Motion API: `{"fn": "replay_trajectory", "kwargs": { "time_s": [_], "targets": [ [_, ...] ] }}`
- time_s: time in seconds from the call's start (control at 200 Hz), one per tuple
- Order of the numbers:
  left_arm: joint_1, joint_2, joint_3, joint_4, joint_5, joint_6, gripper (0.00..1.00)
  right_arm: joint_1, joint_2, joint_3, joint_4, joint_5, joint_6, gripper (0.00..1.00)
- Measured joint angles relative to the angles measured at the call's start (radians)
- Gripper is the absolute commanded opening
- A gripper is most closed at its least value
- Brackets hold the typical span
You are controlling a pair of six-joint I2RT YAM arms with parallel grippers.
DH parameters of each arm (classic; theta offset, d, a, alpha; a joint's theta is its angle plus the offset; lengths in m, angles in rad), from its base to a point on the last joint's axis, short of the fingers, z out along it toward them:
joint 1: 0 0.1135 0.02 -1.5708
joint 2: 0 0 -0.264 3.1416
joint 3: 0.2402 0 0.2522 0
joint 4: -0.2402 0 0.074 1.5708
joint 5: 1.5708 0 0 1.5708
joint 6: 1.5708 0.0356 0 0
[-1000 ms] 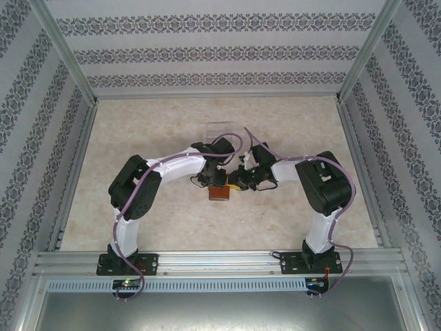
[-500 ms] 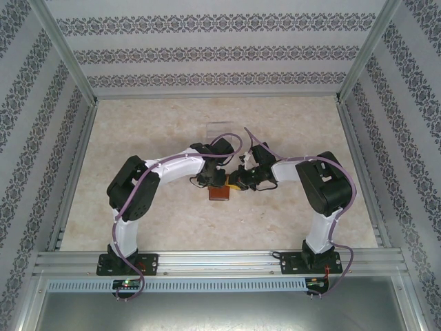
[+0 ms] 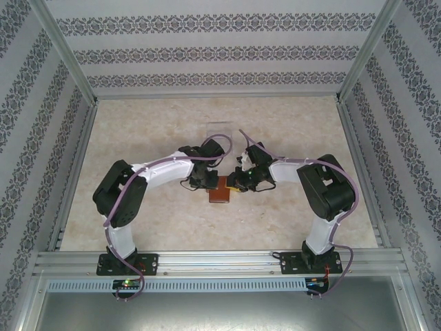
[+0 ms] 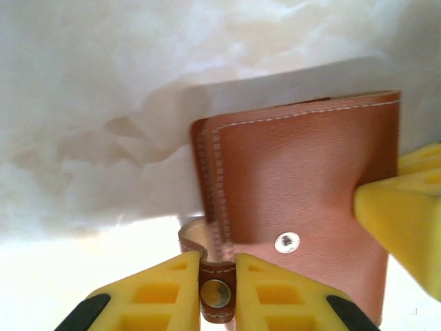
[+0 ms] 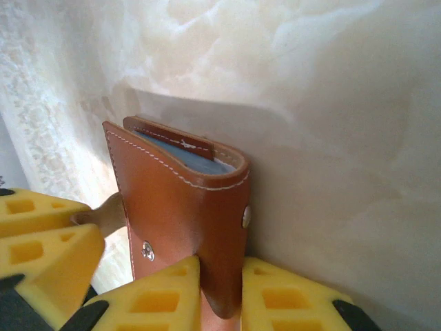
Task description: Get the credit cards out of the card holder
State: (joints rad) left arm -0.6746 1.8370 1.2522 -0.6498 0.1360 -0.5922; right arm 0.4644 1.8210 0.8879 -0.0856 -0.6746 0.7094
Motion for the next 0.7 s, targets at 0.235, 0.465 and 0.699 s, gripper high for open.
{"fn": "replay_trajectory", "kwargs": {
  "time_s": [0.235, 0.465, 0.699],
  "targets": [
    [0.067, -0.083, -0.119, 0.066, 0.094, -0.026, 0.16, 0.031, -0.020, 0.040, -0.098, 0.077, -0.010, 0.51],
    [0.137, -0.116, -0.244, 0.181, 0.205, -0.057, 0.09, 0.095, -0.034, 0.145, -0.291, 0.240, -0.024, 0.78],
    [0.228, -0.154, -0.400, 0.382, 0.361, -0.114, 0.03, 0.168, -0.029, 0.298, -0.492, 0.401, -0.035, 0.89]
  ]
}}
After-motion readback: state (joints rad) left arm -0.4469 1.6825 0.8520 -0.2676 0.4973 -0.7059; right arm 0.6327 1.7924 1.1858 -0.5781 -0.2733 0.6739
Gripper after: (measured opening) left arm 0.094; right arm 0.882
